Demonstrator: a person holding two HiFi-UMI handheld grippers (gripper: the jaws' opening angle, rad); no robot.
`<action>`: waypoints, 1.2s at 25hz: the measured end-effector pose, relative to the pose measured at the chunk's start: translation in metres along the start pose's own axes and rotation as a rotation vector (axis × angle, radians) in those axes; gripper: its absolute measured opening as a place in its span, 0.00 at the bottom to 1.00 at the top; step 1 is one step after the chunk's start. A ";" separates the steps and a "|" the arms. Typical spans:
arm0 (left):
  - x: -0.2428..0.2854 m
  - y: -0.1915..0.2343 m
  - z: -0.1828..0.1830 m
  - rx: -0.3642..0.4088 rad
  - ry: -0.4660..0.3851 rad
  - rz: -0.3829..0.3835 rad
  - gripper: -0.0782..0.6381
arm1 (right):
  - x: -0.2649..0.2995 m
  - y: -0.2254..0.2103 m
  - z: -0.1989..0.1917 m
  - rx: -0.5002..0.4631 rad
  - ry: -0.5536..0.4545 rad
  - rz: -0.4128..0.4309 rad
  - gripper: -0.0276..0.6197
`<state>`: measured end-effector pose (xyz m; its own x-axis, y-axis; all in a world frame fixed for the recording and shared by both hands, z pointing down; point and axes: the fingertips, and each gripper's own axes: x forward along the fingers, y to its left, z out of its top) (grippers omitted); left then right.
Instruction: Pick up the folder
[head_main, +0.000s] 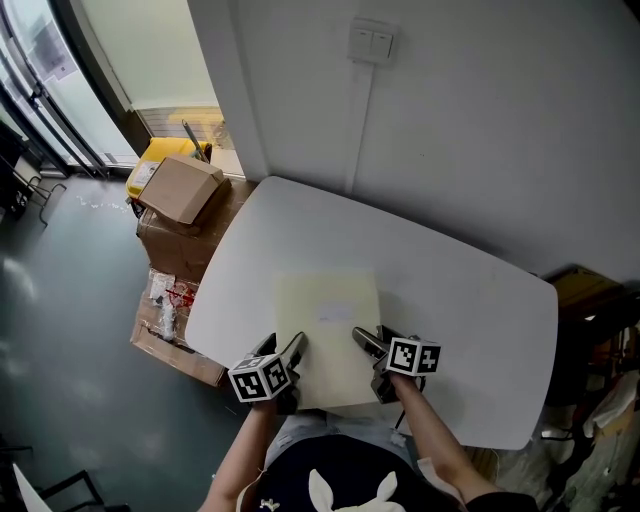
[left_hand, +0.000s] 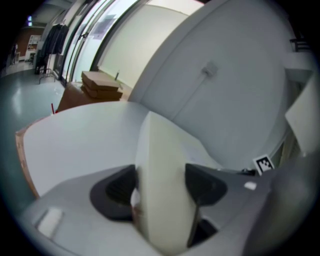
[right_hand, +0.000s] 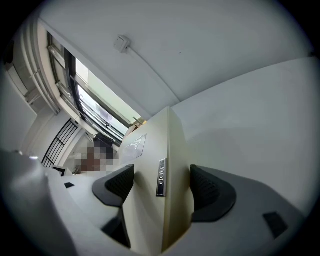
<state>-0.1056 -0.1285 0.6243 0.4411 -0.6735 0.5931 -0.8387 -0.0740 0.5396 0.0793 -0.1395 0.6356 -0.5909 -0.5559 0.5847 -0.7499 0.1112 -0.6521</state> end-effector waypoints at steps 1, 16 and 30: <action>-0.002 -0.002 0.002 0.005 -0.004 -0.001 0.53 | -0.001 0.002 0.001 -0.001 -0.005 0.003 0.54; -0.036 -0.026 0.035 0.049 -0.099 -0.009 0.53 | -0.027 0.041 0.029 -0.076 -0.072 0.051 0.54; -0.069 -0.062 0.068 0.134 -0.195 -0.043 0.53 | -0.066 0.077 0.056 -0.148 -0.186 0.086 0.54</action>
<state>-0.1060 -0.1275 0.5095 0.4181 -0.7962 0.4374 -0.8610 -0.1938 0.4702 0.0773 -0.1404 0.5203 -0.5995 -0.6797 0.4227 -0.7430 0.2761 -0.6098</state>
